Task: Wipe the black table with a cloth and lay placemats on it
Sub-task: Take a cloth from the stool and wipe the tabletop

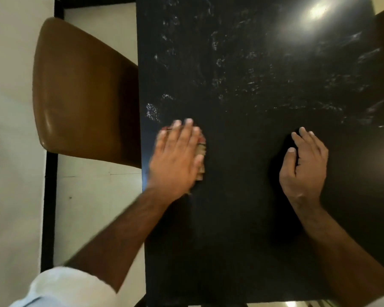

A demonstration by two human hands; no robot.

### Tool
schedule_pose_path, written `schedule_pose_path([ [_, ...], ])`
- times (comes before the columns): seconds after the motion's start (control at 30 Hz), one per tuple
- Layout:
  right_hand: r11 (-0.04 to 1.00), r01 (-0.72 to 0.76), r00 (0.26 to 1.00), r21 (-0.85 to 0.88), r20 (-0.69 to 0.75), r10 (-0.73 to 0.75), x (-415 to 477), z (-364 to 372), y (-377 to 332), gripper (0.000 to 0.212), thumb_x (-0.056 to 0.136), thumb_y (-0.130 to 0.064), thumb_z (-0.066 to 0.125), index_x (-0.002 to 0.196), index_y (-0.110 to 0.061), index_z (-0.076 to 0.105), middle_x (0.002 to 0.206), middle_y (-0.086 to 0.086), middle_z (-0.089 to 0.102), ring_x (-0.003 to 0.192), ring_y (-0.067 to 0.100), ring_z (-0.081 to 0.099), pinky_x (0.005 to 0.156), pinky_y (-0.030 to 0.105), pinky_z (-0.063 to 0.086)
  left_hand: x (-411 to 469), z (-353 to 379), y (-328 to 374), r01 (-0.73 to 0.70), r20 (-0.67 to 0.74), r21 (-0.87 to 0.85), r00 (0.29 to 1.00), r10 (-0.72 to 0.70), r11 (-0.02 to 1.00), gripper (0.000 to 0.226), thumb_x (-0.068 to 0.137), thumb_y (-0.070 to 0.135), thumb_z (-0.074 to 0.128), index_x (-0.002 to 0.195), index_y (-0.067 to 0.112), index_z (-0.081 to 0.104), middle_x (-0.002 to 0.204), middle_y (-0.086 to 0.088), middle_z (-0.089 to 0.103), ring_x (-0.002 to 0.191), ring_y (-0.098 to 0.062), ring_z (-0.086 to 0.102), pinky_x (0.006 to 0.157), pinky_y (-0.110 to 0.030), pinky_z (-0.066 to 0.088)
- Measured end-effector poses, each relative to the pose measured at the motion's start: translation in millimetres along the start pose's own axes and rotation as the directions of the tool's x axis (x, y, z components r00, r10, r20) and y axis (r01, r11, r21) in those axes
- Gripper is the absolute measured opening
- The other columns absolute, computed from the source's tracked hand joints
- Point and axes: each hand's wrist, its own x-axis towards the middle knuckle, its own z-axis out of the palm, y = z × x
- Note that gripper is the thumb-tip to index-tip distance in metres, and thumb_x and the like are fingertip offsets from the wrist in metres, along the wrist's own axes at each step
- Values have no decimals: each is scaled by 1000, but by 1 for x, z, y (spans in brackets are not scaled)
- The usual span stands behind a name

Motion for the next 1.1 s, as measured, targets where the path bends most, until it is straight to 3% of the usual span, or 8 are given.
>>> schedule_pose_path([
  [0.13,1000,-14,1000,-14,9,14,0,-3,-4,43,115,-16,52,155,-5,61,168,9,54,164,25,36,133,34,26,34,-18,-62,165,14,0,986,-165,986,74,117,56,9,179,16,11,188,-9,5,174,-31,3,139,-59,13],
  [0.27,1000,-11,1000,-22,4,11,1,-1,-2,44,115,-20,50,156,-7,61,169,7,53,164,24,36,132,31,23,116,-28,-53,189,-50,-20,981,-190,982,73,118,54,10,178,12,15,187,-13,10,173,-32,7,138,-61,14],
  [0.43,1000,-15,1000,1,8,15,-1,-1,-3,45,115,-21,48,156,-7,61,168,8,54,164,25,36,133,37,26,118,-13,24,-72,-121,5,990,72,997,72,117,50,19,176,9,21,185,-16,15,172,-35,13,136,-63,17],
  [0.53,1000,-8,1000,17,11,8,0,-2,-2,47,114,-23,45,155,-6,62,168,9,55,164,24,38,132,34,25,62,-1,36,-179,-48,-3,983,178,984,73,117,53,20,178,12,16,187,-12,7,174,-32,6,136,-62,14],
  [0.7,998,-23,1000,61,6,22,0,-4,-2,47,114,-23,45,154,-6,63,166,8,56,163,23,38,133,34,27,21,-4,-37,30,-14,24,999,-30,999,73,118,54,17,178,14,14,187,-11,7,174,-32,5,138,-59,15],
  [0.87,993,-25,1000,115,-8,26,1,-4,2,48,114,-23,45,155,-5,62,165,9,57,162,23,39,134,46,33,118,-24,-46,216,-74,-13,974,-216,976,73,118,52,13,176,8,19,185,-16,14,172,-36,11,137,-62,17],
  [0.97,982,-44,999,181,-15,48,1,-3,6,51,113,-24,45,160,-6,56,168,8,53,163,23,38,135,41,31,177,-22,16,129,-127,-16,983,-130,992,72,118,50,15,176,7,20,185,-17,15,173,-35,12,137,-63,17],
  [1.1,973,-28,996,231,-71,45,0,-1,11,57,111,-25,45,163,-3,50,173,10,47,166,26,32,135,37,27,186,-13,130,-150,-149,-16,978,146,989,73,117,48,17,176,6,18,186,-19,11,173,-36,10,135,-64,17],
])
